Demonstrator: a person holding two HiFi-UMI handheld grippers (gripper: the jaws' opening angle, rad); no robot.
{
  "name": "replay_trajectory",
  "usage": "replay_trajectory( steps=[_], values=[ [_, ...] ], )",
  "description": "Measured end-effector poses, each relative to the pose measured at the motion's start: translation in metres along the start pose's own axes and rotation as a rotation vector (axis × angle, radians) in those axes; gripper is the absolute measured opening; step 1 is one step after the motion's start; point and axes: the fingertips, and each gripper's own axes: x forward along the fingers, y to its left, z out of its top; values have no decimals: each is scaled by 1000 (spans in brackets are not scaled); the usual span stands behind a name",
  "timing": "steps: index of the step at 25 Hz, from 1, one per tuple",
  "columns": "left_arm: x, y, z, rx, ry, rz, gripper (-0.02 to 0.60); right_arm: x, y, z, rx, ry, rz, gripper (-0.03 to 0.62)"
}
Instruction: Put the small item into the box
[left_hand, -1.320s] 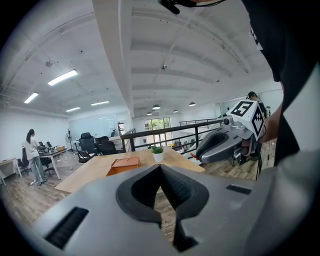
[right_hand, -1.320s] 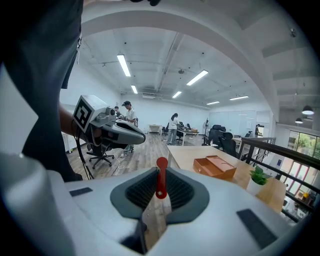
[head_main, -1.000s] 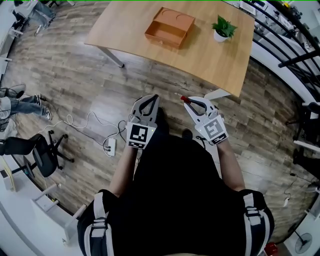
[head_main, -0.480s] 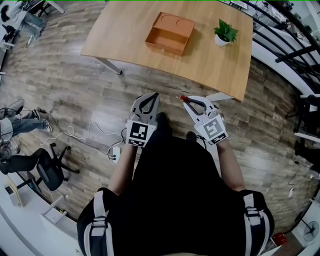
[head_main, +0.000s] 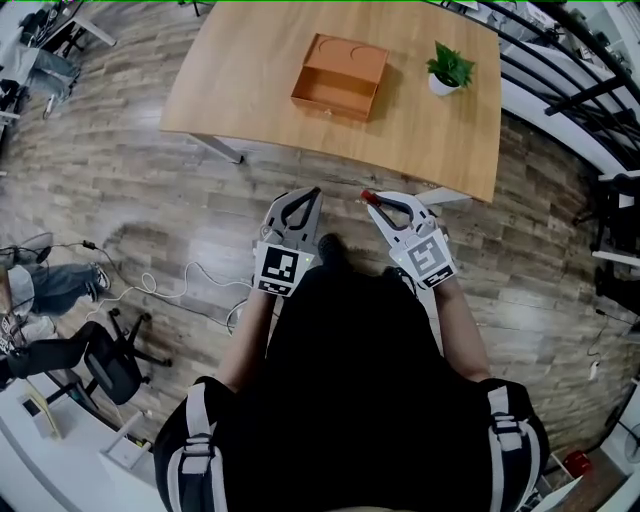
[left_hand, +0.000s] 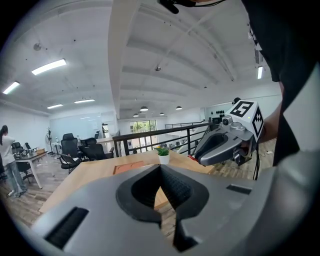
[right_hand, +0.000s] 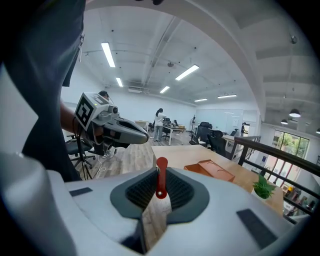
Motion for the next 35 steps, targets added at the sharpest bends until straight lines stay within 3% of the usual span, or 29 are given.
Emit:
replay_trajectory(
  steps=[22, 35],
  values=[
    [-33, 60, -21, -19, -5, 25, 21, 63, 25, 30, -44, 22, 44, 65],
    [-19, 81, -19, -18, 20, 30, 21, 92, 7, 34, -36, 31, 94, 65]
  ],
)
